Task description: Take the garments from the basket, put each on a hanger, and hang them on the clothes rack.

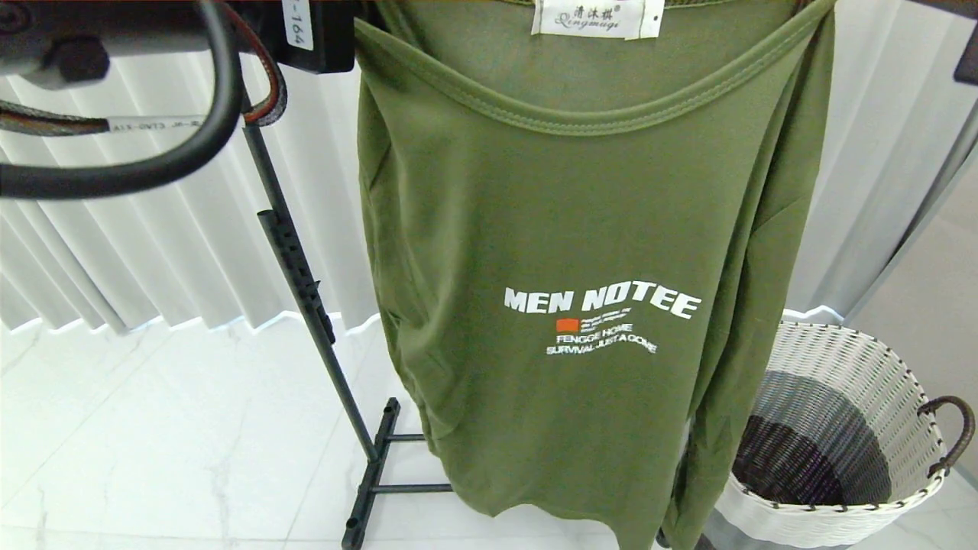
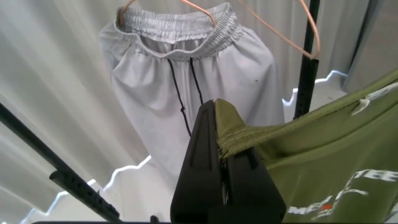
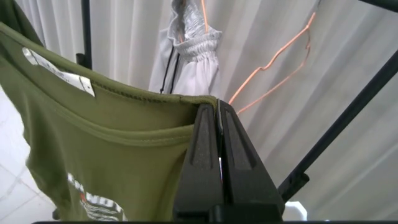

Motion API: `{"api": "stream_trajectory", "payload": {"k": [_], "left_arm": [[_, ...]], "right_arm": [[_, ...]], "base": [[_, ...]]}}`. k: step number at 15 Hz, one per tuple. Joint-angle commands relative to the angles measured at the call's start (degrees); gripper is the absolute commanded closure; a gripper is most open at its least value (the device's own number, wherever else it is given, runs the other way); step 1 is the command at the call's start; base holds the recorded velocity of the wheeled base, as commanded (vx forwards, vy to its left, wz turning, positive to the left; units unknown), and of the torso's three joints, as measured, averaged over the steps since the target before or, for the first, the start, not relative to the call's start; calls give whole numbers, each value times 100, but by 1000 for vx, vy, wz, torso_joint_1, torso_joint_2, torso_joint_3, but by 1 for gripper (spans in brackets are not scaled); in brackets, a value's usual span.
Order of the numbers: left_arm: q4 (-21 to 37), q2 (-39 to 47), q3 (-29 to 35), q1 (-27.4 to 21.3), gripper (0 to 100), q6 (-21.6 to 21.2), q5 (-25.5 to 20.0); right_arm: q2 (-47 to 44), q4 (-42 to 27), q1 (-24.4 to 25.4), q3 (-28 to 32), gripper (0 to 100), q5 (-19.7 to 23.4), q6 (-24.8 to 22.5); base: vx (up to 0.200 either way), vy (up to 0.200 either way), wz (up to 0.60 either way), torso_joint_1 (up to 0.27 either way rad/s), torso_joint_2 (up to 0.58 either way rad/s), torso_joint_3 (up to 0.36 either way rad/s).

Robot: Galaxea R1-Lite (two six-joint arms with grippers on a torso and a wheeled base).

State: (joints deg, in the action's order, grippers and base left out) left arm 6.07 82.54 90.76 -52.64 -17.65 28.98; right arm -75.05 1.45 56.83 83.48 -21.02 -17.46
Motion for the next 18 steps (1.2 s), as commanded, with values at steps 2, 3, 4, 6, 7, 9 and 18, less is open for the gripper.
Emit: {"api": "stream_trajectory", "payload": {"k": [2, 3, 4, 6, 7, 9, 18], "left_arm": [[-1, 7, 3, 280, 100, -1, 3], [-1, -1, 12, 316, 100, -1, 3], [-1, -10, 3, 316, 100, -1, 3], [-1, -10, -14, 307, 100, 7, 3], [-1, -10, -14, 307, 100, 7, 3], [-1, -10, -14, 307, 100, 7, 3], [-1, -63, -269, 984, 100, 60, 477]], "right_arm": [[43, 4, 3, -78, 100, 1, -3], [87, 4, 3, -139, 100, 1, 5], [113, 4, 3, -192, 100, 1, -3], [122, 4, 3, -236, 100, 1, -3], [122, 4, 3, -227, 100, -8, -3], [122, -4, 3, -245, 0, -8, -3], [737, 4, 12, -992, 0, 344, -3]], "base": [[0, 0, 0, 0, 0, 0], [0, 0, 0, 0, 0, 0], [0, 0, 0, 0, 0, 0], [0, 0, 0, 0, 0, 0], [0, 0, 0, 0, 0, 0], [0, 0, 0, 0, 0, 0], [0, 0, 0, 0, 0, 0]]}}
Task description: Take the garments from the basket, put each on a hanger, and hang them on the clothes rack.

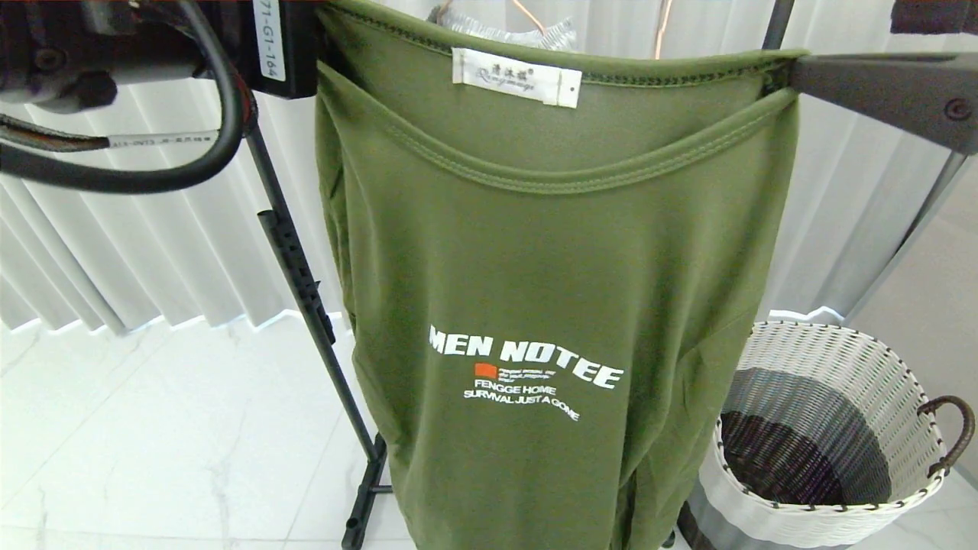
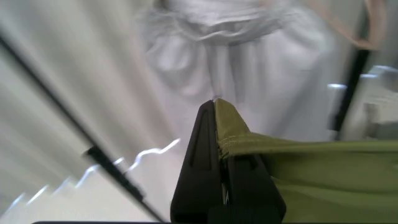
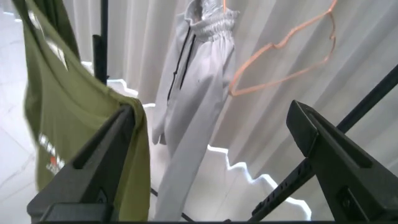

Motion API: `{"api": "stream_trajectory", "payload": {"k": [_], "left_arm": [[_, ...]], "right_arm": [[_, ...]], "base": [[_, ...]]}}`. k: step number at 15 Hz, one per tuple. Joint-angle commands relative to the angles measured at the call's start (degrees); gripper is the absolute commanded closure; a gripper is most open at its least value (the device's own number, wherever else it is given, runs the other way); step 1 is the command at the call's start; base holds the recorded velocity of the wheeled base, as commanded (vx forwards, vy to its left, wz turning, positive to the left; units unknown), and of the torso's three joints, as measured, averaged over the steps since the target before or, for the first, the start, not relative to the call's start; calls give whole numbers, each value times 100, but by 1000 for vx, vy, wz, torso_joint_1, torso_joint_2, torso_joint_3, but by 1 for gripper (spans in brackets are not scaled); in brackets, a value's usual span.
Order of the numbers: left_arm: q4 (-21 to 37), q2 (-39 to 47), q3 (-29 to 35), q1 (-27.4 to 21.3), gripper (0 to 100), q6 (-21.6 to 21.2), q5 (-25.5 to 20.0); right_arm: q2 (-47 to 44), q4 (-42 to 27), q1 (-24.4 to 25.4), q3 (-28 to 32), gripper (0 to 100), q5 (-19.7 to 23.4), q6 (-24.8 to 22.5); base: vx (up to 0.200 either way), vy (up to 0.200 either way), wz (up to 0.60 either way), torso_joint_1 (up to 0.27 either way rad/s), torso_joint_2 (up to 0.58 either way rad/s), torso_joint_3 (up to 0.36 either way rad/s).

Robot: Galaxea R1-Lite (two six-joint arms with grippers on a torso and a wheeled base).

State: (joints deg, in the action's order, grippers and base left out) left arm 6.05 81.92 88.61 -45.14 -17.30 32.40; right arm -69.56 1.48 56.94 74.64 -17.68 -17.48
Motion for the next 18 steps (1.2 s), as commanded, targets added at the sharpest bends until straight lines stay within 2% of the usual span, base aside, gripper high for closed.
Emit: {"api": "stream_trajectory", "payload": {"k": [1, 4, 5, 9, 10, 12, 14, 18], "left_arm": [[2, -18, -63, 260, 100, 16, 179], [2, -45, -107, 260, 100, 25, 179], [2, -89, -151, 260, 100, 16, 179], [2, -449, -564, 260, 100, -37, 161], [2, -537, -652, 260, 100, -37, 161], [2, -633, -731, 260, 100, -46, 161], [2, -633, -723, 339, 100, -46, 161], [2, -642, -740, 462, 100, -37, 152]], "right_arm": [[215, 2, 1, -143, 0, 10, -1], [215, 2, -34, -240, 0, 1, 17], [197, -42, -227, -292, 0, -60, 17], [320, -1492, -2337, -336, 0, -386, -265], [364, -1668, -2803, -389, 0, -351, -493], [391, -1545, -3418, -556, 0, -342, -836], [399, -1334, -3664, -811, 0, -351, -862], [399, -789, -3787, -1277, 0, -403, -1047]], "base": [[0, 0, 0, 0, 0, 0], [0, 0, 0, 0, 0, 0], [0, 0, 0, 0, 0, 0], [0, 0, 0, 0, 0, 0], [0, 0, 0, 0, 0, 0], [0, 0, 0, 0, 0, 0], [0, 0, 0, 0, 0, 0], [0, 0, 0, 0, 0, 0]]}}
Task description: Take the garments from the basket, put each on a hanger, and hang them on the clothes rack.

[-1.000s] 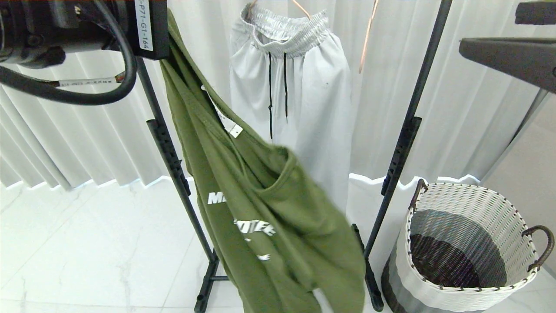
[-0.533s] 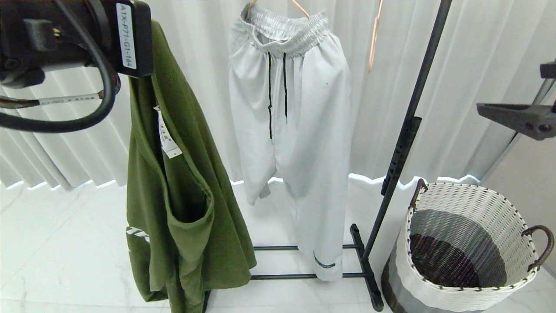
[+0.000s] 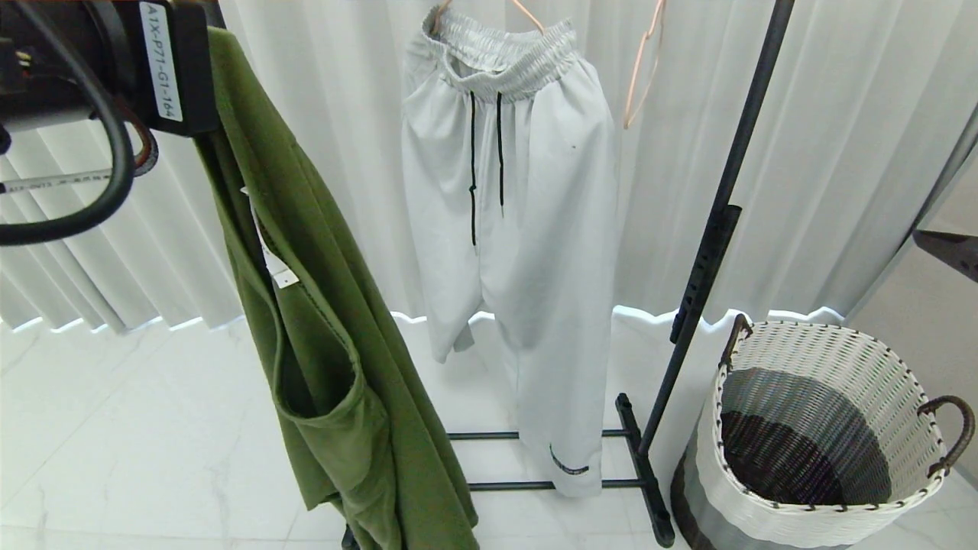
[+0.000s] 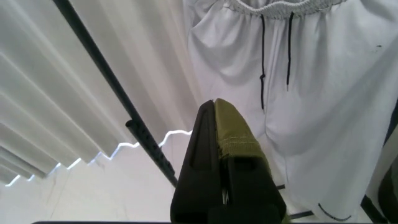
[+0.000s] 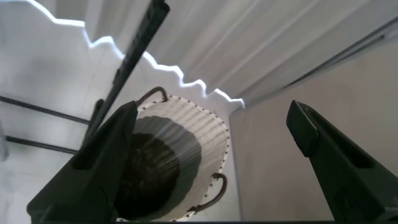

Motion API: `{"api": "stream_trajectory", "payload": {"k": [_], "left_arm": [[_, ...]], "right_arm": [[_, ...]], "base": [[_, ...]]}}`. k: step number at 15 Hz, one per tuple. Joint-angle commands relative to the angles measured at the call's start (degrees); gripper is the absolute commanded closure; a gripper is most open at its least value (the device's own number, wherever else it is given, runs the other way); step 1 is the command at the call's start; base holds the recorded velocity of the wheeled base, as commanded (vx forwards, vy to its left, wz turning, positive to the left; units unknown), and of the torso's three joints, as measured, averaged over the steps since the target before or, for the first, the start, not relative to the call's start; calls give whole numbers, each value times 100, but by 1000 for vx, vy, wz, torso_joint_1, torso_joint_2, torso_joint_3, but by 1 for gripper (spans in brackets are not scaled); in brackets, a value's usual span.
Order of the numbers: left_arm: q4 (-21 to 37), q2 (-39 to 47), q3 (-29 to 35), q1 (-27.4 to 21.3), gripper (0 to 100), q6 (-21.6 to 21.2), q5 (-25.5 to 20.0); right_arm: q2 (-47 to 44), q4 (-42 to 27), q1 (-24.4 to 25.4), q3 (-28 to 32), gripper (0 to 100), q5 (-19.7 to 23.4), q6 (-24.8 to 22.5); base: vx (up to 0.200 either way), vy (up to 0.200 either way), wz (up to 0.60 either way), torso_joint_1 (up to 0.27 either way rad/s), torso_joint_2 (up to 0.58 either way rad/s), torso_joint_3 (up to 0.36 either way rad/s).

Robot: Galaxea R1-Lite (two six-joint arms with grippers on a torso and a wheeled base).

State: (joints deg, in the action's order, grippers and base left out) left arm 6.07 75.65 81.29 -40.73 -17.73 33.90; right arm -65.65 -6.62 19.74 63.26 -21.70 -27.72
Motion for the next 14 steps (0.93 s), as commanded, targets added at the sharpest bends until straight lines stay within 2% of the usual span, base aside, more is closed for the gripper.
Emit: {"api": "stream_trajectory", "payload": {"k": [1, 3, 6, 11, 14], "left_arm": [[-1, -16, -16, 39, 100, -3, 2], [-1, -16, -16, 100, 100, -12, 2], [-1, -77, -16, 214, 100, -258, -6], [-18, -148, -60, 214, 100, -275, -15], [-18, -174, -69, 214, 100, -284, -33]], "right_arm": [[8, 310, -128, -314, 0, 8, -111], [8, 653, -198, -507, 0, -1, -102], [8, 680, -418, -534, 0, 25, -23], [-1, 680, -523, -604, 0, 34, 65], [17, 680, -523, -604, 0, 34, 65]], "base": [[0, 0, 0, 0, 0, 0], [0, 0, 0, 0, 0, 0], [0, 0, 0, 0, 0, 0], [0, 0, 0, 0, 0, 0], [0, 0, 0, 23, -194, -181]]}}
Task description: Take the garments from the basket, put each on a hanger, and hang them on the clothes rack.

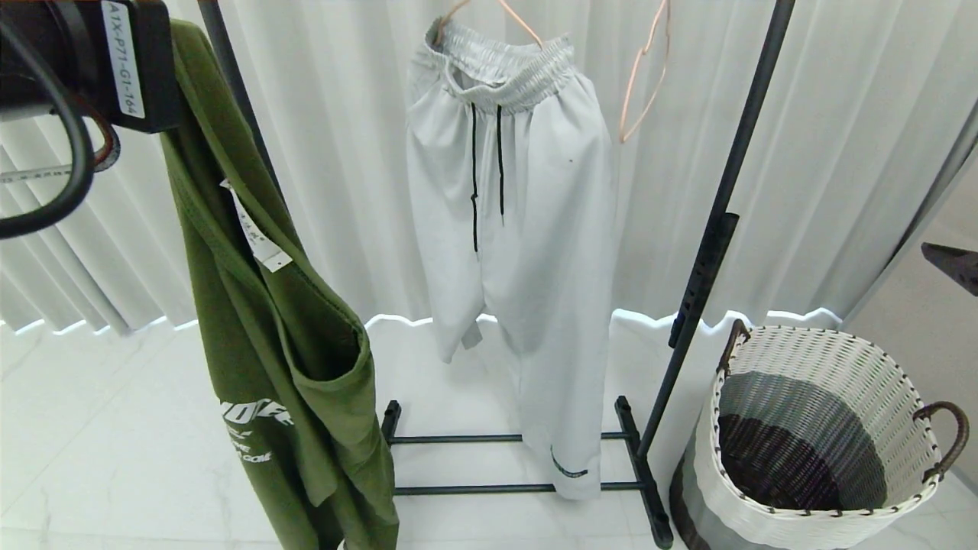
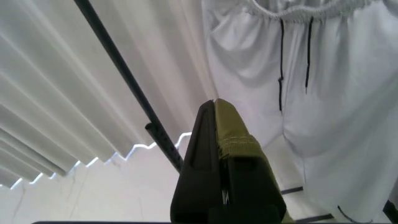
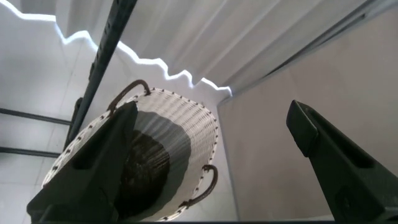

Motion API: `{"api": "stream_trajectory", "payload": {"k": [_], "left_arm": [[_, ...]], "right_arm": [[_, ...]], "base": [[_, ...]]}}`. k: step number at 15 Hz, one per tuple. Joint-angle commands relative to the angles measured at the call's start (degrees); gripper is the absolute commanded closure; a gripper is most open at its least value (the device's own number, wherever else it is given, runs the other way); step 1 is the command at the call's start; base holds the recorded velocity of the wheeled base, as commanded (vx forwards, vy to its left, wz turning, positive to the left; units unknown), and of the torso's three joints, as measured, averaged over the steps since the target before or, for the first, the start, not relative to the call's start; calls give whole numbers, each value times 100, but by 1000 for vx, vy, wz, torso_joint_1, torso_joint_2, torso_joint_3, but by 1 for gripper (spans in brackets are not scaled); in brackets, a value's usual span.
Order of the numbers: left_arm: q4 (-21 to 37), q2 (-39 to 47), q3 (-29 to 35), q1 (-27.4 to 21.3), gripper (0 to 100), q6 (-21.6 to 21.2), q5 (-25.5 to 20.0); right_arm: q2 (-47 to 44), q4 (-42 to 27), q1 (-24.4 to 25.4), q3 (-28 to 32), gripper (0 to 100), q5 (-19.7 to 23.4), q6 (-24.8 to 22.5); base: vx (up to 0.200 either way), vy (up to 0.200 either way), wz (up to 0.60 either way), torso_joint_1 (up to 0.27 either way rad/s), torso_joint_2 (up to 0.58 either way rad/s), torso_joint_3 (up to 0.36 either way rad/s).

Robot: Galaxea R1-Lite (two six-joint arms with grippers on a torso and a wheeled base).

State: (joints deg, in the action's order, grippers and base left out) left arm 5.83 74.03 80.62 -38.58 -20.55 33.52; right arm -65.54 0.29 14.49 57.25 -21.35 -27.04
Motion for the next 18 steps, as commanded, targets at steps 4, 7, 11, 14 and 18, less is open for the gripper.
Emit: {"api": "stream_trajectory", "payload": {"k": [4, 7, 11, 14, 18], "left_arm": [[24, -38, -11, 0, 100, -1, 5], [24, -38, -20, -9, 100, 7, -4], [24, -196, -318, -9, 100, -1, -109], [24, -275, -485, -9, 100, -1, -109], [24, -275, -494, -9, 100, -1, -127]], "right_arm": [[-3, -12, -8, -3, 0, -10, -3], [-12, -12, -8, -3, 0, -10, 6], [-29, 6, 1, -108, 0, -1, 67], [-38, 23, -8, -117, 0, 34, 111], [-38, 190, -8, -126, 0, 60, 102]], "base": [[0, 0, 0, 90, -378, -330], [0, 0, 0, 124, -492, -325], [0, 0, 0, 154, -463, -310], [0, 0, 0, 183, -476, -300], [0, 0, 0, 198, -498, -300]]}}
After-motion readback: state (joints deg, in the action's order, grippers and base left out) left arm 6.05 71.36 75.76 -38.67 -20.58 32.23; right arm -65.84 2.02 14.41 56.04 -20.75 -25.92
